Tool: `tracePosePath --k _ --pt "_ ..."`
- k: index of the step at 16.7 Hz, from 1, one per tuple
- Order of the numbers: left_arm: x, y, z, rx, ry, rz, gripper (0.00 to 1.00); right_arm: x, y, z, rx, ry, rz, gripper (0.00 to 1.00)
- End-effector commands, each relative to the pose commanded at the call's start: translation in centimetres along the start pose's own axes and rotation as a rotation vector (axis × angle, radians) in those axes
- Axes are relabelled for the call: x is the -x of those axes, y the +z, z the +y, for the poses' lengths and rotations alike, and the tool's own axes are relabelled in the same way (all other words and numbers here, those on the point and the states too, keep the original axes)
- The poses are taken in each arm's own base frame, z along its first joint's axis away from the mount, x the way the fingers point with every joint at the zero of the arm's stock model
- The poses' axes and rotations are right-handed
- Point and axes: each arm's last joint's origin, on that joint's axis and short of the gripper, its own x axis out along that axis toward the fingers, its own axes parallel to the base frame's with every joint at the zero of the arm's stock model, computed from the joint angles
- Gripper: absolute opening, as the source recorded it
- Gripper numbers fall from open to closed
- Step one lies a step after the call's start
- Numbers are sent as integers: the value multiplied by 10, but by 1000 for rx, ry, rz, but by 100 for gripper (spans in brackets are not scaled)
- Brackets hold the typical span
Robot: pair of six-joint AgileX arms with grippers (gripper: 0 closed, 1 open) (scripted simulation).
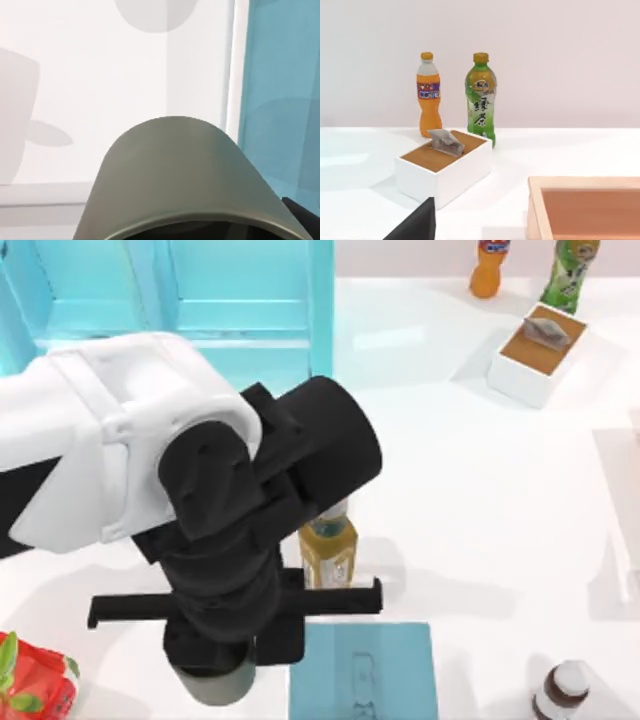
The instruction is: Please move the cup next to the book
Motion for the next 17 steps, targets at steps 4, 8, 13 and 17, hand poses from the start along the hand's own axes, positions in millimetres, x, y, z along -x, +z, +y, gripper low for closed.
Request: tracePosePath --k 4,8,13,17 --pt "0 0 0 0 0 0 0 0 0 0 0 0 0 100" --pt "-11 1 1 -7 2 2 0 0 0 0 0 0 0 100" --pt "-56 0 8 -2 -5 -1 0 0 0 0 0 0 0 100" --pt "-64 -1 10 0 0 0 0 0 0 0 0 0 0 100"
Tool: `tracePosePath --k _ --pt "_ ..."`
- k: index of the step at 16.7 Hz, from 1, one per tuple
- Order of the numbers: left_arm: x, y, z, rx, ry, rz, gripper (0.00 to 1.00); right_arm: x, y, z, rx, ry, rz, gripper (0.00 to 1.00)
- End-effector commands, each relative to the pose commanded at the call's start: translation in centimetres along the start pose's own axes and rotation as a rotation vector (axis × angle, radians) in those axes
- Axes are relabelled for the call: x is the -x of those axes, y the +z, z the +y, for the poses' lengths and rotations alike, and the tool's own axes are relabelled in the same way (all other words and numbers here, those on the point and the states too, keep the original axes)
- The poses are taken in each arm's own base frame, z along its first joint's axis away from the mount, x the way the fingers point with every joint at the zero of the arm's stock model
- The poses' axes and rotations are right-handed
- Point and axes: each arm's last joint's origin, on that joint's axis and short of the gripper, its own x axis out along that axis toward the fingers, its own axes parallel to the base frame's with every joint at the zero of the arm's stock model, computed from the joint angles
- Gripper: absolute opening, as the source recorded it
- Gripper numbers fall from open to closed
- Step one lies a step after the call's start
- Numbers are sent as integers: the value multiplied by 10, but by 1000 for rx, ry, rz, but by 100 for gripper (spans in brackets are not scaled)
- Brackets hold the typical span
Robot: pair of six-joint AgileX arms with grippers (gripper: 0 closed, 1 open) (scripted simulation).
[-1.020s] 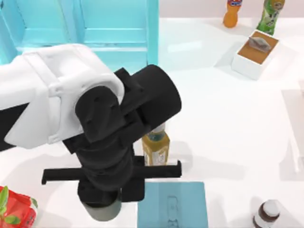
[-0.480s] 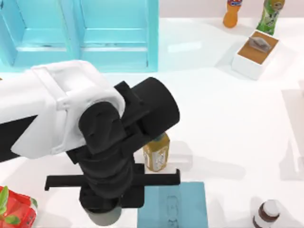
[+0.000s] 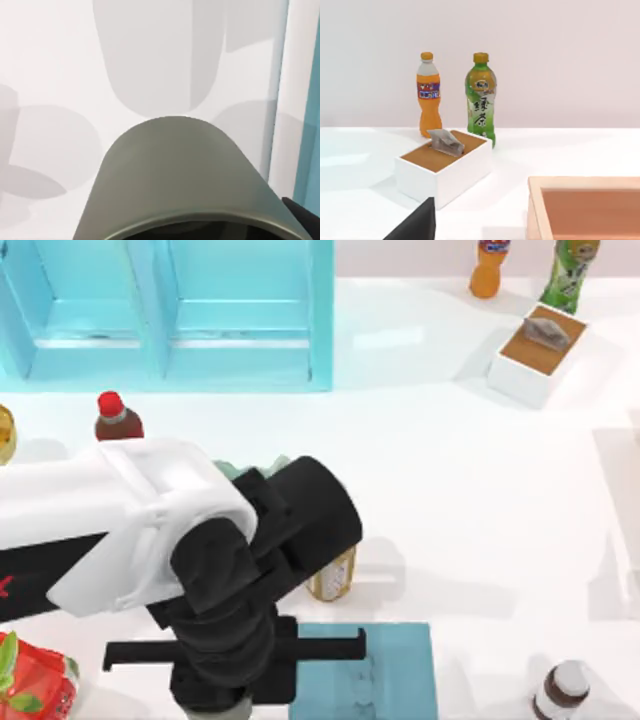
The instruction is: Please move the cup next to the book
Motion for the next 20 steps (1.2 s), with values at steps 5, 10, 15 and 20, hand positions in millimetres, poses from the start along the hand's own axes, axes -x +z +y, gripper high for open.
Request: tracePosePath --k 5,10,15,20 --pt "0 0 0 0 0 0 30 0 0 0 0 0 0 100" --pt "0 0 0 0 0 0 68 0 0 0 0 0 0 100" --pt "0 0 0 0 0 0 100 0 0 0 0 0 0 100" --pt "0 0 0 0 0 0 100 0 0 0 0 0 0 100"
